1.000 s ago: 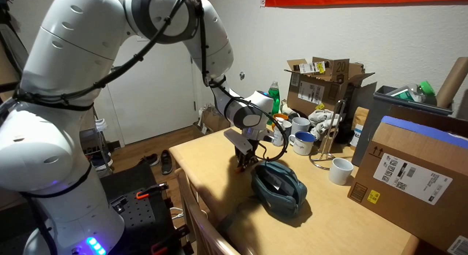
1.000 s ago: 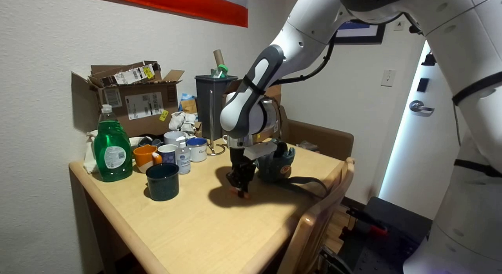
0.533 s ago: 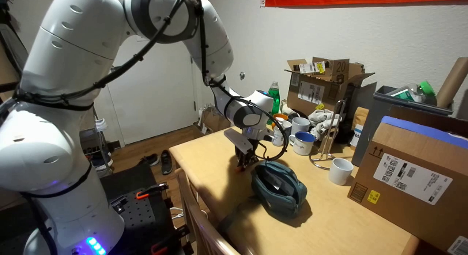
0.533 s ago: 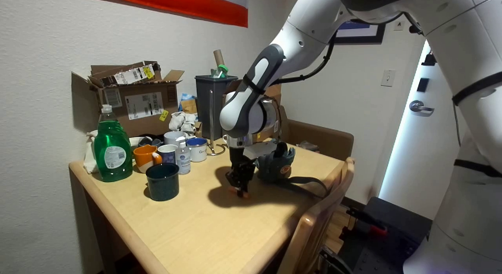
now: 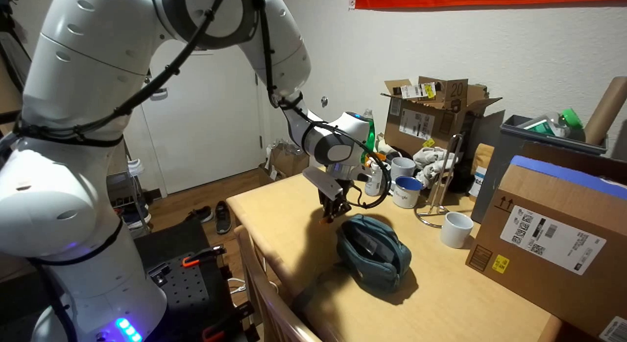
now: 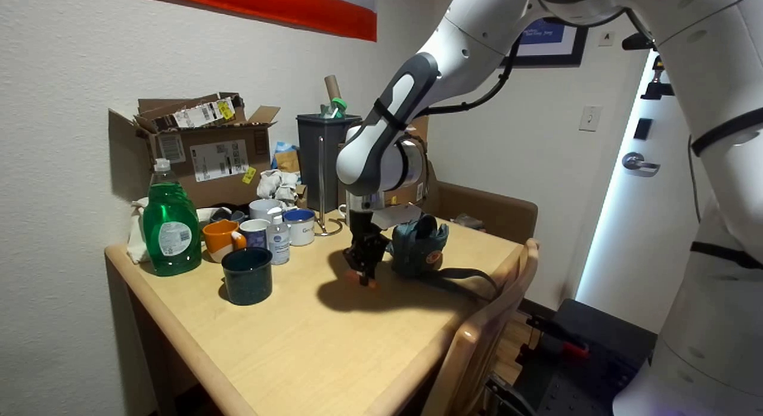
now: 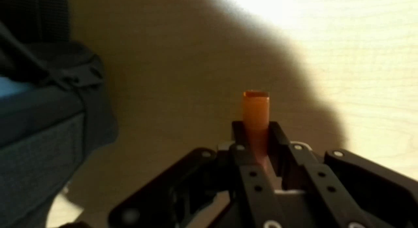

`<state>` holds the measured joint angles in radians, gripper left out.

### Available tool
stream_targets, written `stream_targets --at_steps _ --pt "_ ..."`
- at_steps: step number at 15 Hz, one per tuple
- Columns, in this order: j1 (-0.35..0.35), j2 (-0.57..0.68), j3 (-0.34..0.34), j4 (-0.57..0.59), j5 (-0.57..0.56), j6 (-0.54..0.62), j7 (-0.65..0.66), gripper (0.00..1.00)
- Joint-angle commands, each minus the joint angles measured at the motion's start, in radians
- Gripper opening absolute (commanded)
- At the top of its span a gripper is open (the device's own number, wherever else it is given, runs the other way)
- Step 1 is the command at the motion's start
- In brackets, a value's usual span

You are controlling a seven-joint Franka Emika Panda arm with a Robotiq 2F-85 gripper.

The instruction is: Take the orange object from the table and put it in the blue bag

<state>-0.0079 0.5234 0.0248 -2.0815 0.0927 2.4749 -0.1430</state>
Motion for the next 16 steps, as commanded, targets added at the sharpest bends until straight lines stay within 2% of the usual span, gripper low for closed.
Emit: stream_targets --at_steps 1,4,6,11,12,15,16 --pt "-0.021 -0.106 0.009 -0.081 -0.015 0.001 -0.023 0.18" --pt "-0.021 -0.187 0.002 -0.136 -0.021 -0.001 -0.017 0.18" --pt "-0.020 -0.249 -0.004 -0.181 -0.028 0.003 -0.012 0.23" --pt "-0.018 -0.418 -0.017 -0.301 -0.034 -0.010 -0.006 0.25" --pt "-0.018 -0.449 -0.021 -0.325 -0.036 -0.010 -0.004 0.23" --pt "-0.024 -0.541 -0.038 -0.389 -0.042 -0.017 0.007 0.26" --pt "-0.026 -0.562 -0.044 -0.402 -0.039 -0.021 0.002 0.24"
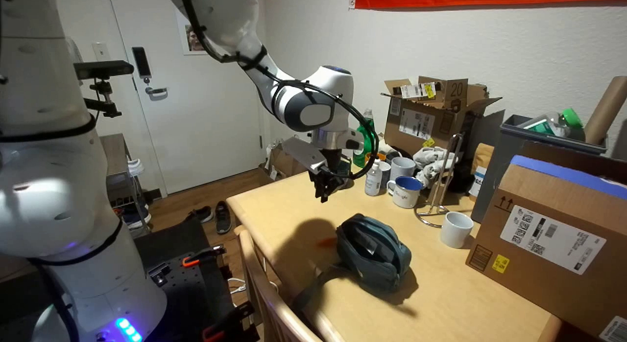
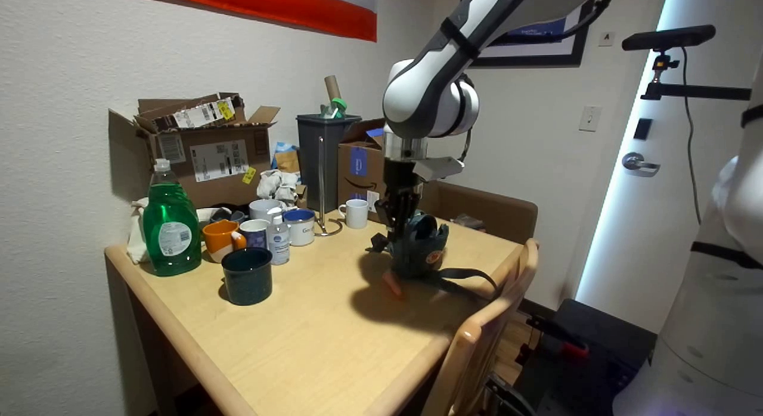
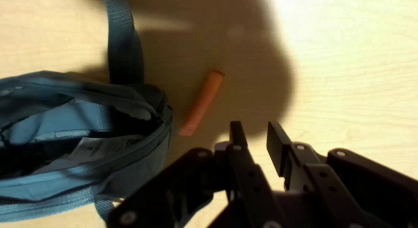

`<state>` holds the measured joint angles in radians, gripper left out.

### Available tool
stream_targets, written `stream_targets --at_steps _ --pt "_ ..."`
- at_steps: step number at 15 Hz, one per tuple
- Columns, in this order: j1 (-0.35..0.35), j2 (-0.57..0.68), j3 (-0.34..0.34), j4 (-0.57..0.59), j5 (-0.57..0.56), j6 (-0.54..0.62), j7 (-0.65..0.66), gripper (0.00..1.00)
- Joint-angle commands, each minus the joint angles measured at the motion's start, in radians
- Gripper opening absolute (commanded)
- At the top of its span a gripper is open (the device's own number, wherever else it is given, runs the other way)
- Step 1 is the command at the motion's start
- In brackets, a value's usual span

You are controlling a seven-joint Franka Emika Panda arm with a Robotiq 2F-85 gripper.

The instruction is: Take the orange object from the table and put it in the blue bag

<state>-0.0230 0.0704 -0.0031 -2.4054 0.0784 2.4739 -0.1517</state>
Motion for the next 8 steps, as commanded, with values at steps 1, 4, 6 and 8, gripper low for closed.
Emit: stream_targets --at_steps 1,4,6,8 --pt "-0.014 -0.133 -0.023 -0.091 -0.028 -0.028 0.014 0.13" --pt "-0.015 -0.176 -0.035 -0.113 -0.020 -0.042 0.010 0.45" --pt "-0.007 -0.181 -0.034 -0.114 -0.012 -0.050 0.009 0.58" --pt "0.010 -0.163 -0.025 -0.104 0.012 -0.053 -0.009 0.73"
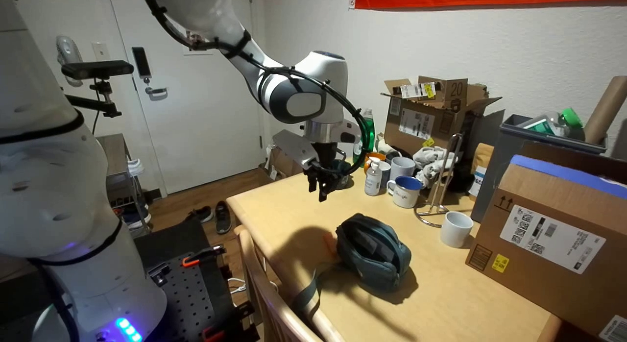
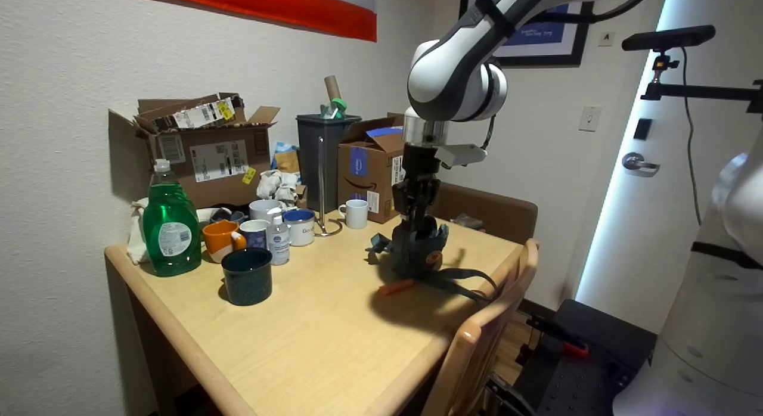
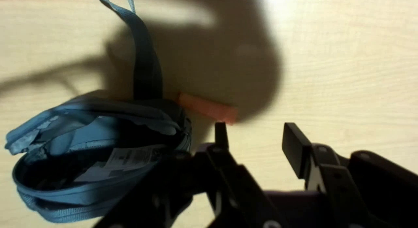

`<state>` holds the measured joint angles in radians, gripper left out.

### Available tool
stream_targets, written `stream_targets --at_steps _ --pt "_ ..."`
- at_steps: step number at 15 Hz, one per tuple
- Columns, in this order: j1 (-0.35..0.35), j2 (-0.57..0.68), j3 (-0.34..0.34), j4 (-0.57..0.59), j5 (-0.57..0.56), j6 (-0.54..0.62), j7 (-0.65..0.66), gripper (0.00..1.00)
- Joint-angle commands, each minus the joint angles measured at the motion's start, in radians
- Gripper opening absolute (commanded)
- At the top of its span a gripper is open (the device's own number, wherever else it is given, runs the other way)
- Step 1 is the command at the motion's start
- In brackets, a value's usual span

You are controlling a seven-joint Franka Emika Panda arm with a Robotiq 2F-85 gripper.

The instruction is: Take the orange object from the table and put it in the blue bag

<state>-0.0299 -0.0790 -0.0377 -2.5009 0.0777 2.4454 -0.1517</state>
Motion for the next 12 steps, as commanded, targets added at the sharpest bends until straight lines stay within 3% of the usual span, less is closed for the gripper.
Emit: stream_targets --at_steps 1,4,8,12 --pt "0.023 0.001 0.015 -0.001 0.011 -0.025 -0.011 0.80" --pt "0.055 0.087 0.036 0.046 0.056 -0.027 -0.033 0.99" --pt "0.062 0.187 0.055 0.103 0.012 -0.052 -0.073 1.00" --pt "0.050 0.265 0.067 0.173 -0.063 -0.118 -0.221 1.00"
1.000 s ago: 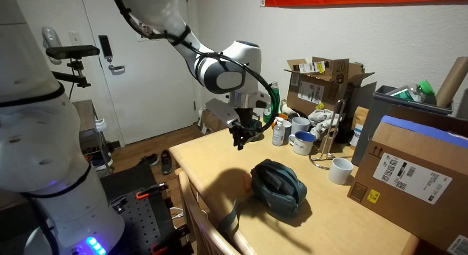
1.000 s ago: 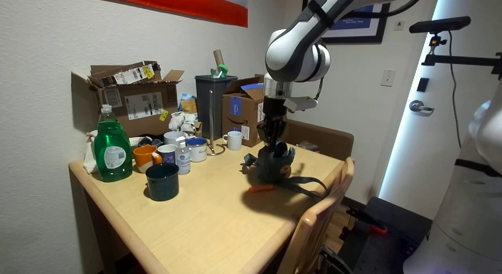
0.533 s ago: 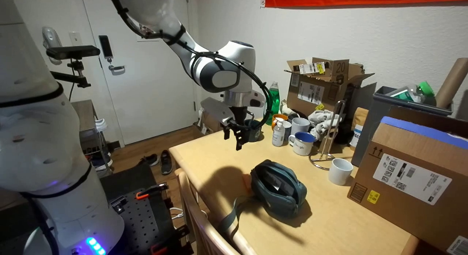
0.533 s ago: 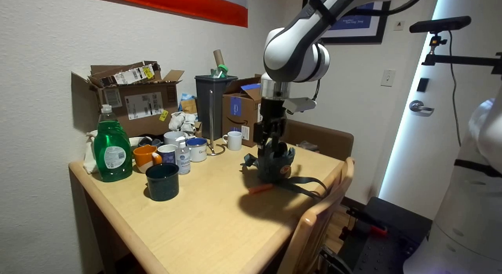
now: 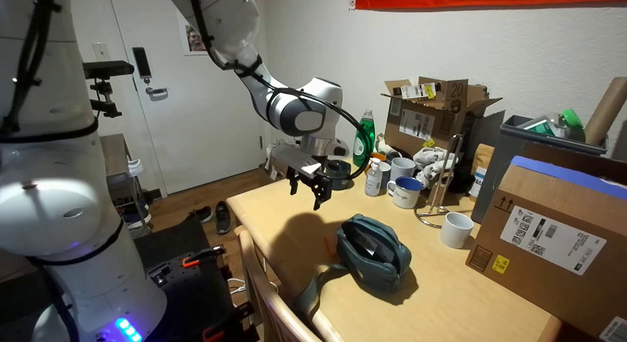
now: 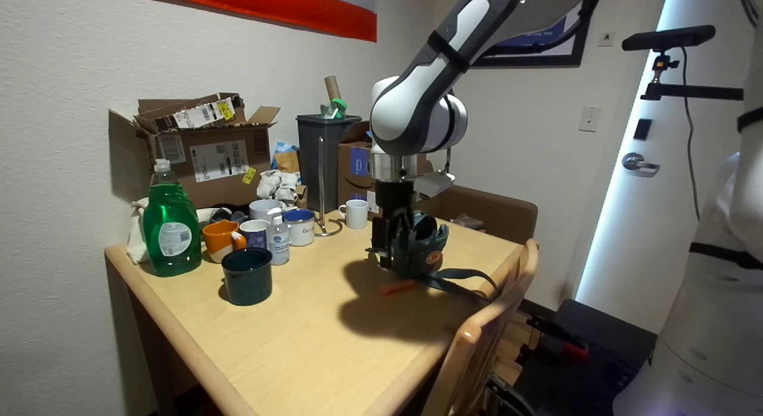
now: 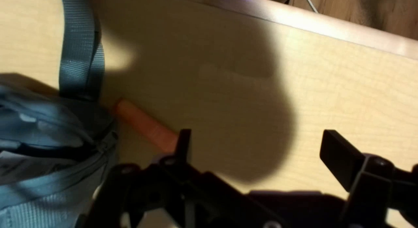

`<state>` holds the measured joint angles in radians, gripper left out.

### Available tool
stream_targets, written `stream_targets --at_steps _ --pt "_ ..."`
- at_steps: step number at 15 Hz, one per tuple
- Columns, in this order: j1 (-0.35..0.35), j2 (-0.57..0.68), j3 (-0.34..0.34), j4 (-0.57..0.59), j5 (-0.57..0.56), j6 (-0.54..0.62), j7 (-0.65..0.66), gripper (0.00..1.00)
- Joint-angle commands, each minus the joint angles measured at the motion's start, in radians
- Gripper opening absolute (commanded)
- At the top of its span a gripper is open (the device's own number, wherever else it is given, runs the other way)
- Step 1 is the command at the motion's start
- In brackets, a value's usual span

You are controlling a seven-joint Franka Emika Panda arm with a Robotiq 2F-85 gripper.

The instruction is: Take the orange object from the table and put it in the blue bag

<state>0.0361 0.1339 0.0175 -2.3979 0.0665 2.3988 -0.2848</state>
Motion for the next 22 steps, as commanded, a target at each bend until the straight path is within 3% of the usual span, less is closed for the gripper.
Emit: stream_targets --at_steps 1,5,6,11,22 --pt "-0.019 0.069 0.013 0.092 -0.076 -0.098 -0.128 1.00" --pt "-0.022 0.138 0.019 0.184 -0.168 -0.205 -0.230 1.00" --pt "-0.023 0.102 0.019 0.126 -0.146 -0.148 -0.181 1.00" --pt "-0.024 0.117 0.020 0.137 -0.149 -0.152 -0.182 1.00" --pt "-0.038 0.282 0.021 0.219 -0.241 0.004 -0.214 1.00"
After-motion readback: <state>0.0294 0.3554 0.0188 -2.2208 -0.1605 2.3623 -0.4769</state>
